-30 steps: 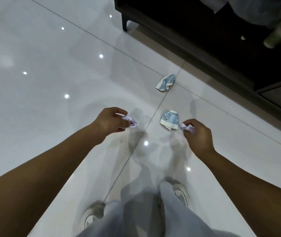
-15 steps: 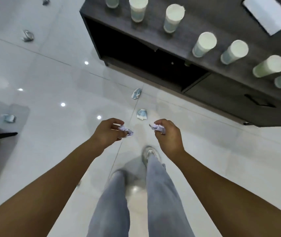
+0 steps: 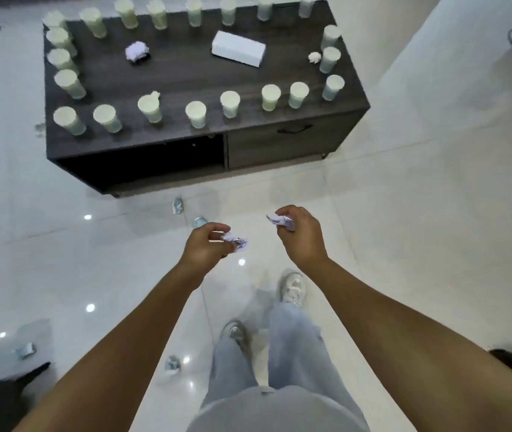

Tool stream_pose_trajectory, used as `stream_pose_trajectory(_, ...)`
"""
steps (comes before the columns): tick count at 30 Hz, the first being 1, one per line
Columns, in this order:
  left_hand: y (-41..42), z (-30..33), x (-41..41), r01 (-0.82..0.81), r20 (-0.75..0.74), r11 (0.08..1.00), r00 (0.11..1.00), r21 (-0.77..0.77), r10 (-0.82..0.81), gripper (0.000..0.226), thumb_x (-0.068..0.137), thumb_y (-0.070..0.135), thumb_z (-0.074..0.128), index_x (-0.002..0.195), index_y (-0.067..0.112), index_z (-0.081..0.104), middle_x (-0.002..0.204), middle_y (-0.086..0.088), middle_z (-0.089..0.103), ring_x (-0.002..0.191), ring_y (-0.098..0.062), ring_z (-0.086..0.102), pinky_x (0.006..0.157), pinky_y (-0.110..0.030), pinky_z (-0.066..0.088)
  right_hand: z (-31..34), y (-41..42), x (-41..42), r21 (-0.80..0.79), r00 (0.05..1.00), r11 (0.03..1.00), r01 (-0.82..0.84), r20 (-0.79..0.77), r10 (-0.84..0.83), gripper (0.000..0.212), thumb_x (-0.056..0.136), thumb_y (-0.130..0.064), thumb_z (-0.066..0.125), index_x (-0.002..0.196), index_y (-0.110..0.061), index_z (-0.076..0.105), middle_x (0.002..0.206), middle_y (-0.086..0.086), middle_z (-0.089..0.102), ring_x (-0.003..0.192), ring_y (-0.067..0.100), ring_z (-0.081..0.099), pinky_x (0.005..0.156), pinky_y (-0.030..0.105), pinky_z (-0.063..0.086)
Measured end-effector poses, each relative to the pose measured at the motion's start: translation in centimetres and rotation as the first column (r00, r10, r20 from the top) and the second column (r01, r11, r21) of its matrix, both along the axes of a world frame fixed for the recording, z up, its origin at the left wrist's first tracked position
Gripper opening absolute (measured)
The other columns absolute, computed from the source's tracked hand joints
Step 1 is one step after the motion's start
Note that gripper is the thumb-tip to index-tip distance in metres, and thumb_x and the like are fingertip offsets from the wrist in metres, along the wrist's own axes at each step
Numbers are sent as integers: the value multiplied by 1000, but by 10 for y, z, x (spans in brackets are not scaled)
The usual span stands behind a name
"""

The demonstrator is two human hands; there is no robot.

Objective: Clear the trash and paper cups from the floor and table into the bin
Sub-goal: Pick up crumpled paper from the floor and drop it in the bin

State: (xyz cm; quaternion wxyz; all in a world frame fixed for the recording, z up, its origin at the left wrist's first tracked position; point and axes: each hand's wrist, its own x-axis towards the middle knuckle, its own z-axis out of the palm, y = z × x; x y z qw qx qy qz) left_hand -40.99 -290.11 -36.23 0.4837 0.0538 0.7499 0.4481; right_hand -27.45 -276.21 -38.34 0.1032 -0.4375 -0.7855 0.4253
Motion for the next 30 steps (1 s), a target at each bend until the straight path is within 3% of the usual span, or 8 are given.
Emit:
stream_pose_trajectory(7, 63, 47, 123, 250, -14, 968, 968, 11, -250, 31, 76, 1, 75, 104, 9, 62, 99, -11, 58, 74, -21, 60, 83, -32, 53, 46, 11, 168, -9, 954, 955, 297, -48, -297, 22, 88, 0, 53, 104, -10, 63, 103, 2, 60, 92, 7, 52, 67, 7, 34)
stream_pose_trajectory(12, 121, 61, 258, 491, -39, 871, 871, 30, -490, 36, 76, 5, 77, 108, 5, 61, 100, -13, 60, 78, -25, 60, 86, -36, 52, 59, 30, 311, -28, 853, 854, 519, -50, -520, 21, 87, -3, 54, 103, -14, 64, 102, 1, 60, 92, 13, 56, 74, 24, 43)
stream_pose_trajectory(17, 170, 61, 420, 645, -15, 762, 764, 57, -645, 32, 76, 3, 76, 104, 5, 61, 89, -6, 59, 71, -19, 58, 82, -33, 53, 64, 41, 471, -16, 743, 743, 669, -32, -669, 21, 85, -3, 56, 101, -13, 65, 100, 1, 62, 88, 14, 56, 70, 21, 39)
stream_pose_trajectory(24, 226, 58, 629, 823, 15, 560, 561, 96, -827, 30, 75, 2, 77, 101, 6, 62, 88, -4, 58, 70, -20, 56, 83, -36, 52, 64, 53, 682, 6, 508, 509, 861, 44, -860, 19, 84, -2, 57, 98, -9, 66, 100, 8, 64, 91, 21, 59, 75, 28, 46)
stream_pose_trajectory(30, 285, 51, 733, 897, 28, 435, 434, 77, -900, 31, 73, 0, 77, 99, 3, 61, 76, 2, 58, 59, -14, 55, 68, -23, 50, 51, 78, 782, -8, 331, 332, 943, 68, -941, 16, 82, -1, 59, 93, -10, 66, 92, 9, 63, 80, 21, 56, 66, 26, 41)
